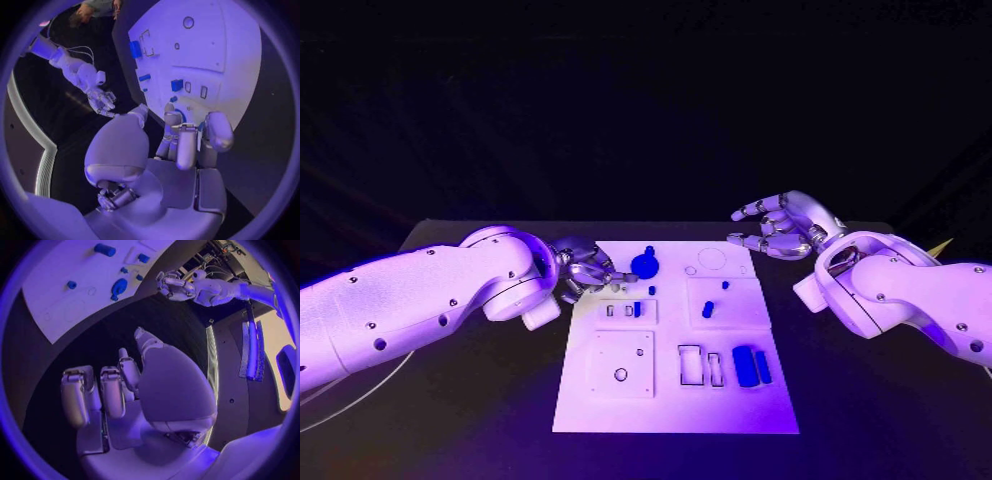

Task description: Assemble the parts on the task board

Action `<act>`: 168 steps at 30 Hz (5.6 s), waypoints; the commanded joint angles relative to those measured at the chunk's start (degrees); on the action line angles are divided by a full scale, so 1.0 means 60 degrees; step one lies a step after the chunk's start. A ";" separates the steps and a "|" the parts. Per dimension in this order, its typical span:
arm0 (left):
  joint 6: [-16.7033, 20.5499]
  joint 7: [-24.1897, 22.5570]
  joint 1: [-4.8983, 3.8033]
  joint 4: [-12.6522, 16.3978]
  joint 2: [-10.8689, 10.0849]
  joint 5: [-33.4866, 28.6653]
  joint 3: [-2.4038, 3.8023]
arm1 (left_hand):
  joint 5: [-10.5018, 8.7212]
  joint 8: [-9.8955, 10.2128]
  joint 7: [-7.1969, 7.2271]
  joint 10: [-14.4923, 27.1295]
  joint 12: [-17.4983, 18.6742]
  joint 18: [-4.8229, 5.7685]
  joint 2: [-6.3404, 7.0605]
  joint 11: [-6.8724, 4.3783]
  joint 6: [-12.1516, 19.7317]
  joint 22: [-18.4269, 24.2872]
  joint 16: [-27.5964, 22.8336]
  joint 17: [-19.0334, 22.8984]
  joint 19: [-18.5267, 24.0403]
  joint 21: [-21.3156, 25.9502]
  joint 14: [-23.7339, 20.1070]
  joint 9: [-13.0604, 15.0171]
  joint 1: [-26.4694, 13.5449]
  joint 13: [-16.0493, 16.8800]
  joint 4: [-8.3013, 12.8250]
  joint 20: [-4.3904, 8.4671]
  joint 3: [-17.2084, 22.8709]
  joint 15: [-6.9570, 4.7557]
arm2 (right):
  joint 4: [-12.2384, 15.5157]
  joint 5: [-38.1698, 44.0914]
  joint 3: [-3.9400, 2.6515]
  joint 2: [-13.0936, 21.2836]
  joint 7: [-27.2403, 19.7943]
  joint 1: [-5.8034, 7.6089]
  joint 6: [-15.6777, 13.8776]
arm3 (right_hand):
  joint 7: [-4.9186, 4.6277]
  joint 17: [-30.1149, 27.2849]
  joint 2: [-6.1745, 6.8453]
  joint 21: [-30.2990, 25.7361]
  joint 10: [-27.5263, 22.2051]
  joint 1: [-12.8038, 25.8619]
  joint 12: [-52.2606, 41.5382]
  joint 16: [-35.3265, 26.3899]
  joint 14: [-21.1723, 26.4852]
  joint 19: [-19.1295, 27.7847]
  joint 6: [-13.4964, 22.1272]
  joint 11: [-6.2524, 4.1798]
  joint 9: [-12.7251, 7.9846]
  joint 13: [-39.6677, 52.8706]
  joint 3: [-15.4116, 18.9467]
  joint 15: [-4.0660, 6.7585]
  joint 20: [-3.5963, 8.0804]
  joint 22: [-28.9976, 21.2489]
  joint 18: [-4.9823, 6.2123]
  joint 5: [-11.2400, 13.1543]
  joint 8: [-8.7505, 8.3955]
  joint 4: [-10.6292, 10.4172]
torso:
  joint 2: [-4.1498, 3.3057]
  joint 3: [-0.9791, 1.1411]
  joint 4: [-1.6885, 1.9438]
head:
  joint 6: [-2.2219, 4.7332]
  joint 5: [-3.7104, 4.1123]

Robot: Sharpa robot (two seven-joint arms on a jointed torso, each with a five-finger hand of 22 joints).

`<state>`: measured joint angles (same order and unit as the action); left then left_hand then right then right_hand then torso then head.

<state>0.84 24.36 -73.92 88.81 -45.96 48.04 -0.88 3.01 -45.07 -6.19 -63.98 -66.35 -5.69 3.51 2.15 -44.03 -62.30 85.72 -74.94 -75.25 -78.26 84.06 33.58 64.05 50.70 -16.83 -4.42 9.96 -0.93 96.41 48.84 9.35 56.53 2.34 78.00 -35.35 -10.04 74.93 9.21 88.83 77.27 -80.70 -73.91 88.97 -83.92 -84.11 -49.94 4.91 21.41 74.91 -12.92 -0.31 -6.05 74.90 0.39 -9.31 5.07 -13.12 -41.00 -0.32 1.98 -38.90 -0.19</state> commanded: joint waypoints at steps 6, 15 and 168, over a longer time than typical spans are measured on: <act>-0.0781 0.0712 -0.0117 -0.0479 0.0497 0.0882 -0.0062 | 0.0015 -0.0134 0.0042 0.0003 -0.0072 0.0061 -0.0117 -0.0027 0.0033 -0.0112 0.0002 -0.1291 0.0013 -0.0053 0.0382 0.0116 -0.0072 0.0117 0.0003 -0.0018 -0.0099 -0.0079 | -0.0070 -0.0068 -0.0006 -0.0045 -0.0128 0.0027 0.0245 | -0.0004 0.2073 0.0016 -0.0033 -0.0067 0.0022 0.0032 -0.0044 -0.0900 -0.0861 -0.0001 0.0024 -0.0026 0.0060 -0.0008 -0.0057 -0.0075 0.2337 0.0002 -0.0052 0.0024 -0.0065 | -0.0011 -0.0004 -0.0004 | -0.0057 -0.0020; -0.1064 0.0771 -0.0220 -0.0933 0.0935 0.0918 -0.0213 | 0.0017 -0.0149 0.0047 0.0021 -0.0062 0.0065 -0.0143 -0.0031 0.0036 -0.0135 0.0002 -0.1291 0.0003 -0.0063 0.0382 0.0138 -0.0054 0.0099 0.0004 -0.0016 -0.0099 -0.0083 | -0.0120 -0.0018 -0.0007 -0.0112 -0.0054 0.0034 0.0278 | -0.0005 0.2079 0.0012 -0.0040 -0.0079 0.0027 0.0045 -0.0041 -0.0901 -0.0857 0.0008 0.0025 -0.0030 0.0048 -0.0012 -0.0058 -0.0075 0.2332 0.0005 -0.0061 0.0020 -0.0072 | -0.0017 -0.0014 -0.0012 | -0.0123 -0.0027; -0.0523 0.0789 -0.0187 -0.1054 0.1432 0.1893 -0.0678 | 0.0016 -0.0306 0.0251 -0.0591 0.0038 0.0205 0.0878 -0.0274 0.0019 -0.0983 0.0364 -0.1963 -0.0405 -0.0463 0.0730 0.2206 0.0761 0.0364 0.2219 0.0135 0.6995 -0.0308 | -0.0423 -0.0237 -0.0002 -0.0346 -0.0328 0.0011 0.0192 | -0.0004 0.1583 0.0023 -0.0537 -0.0483 0.0075 0.0559 -0.0321 -0.0767 -0.0609 0.0076 0.0019 -0.0125 -0.0429 -0.0212 -0.0041 -0.0059 0.1953 0.0141 -0.0163 0.0105 -0.0243 | 0.0004 -0.0011 0.0064 | -0.0626 -0.0176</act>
<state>-2.77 29.40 -75.06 82.32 -37.51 57.29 -4.96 2.87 -46.62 -4.69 -67.19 -65.91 -4.80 8.77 0.60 -43.53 -68.16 87.60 -74.94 -77.30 -80.66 83.84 46.71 69.18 52.80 -14.85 -3.60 40.26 -2.36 93.87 47.35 9.35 54.51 1.28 78.11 -35.06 -10.15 74.92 9.21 85.70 74.62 -80.70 -70.79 87.32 -83.92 -84.11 -49.81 5.13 20.72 72.38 -14.01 -0.31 -6.05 74.90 0.39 -9.98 5.52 -14.55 -40.94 -0.44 2.41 -42.54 -1.26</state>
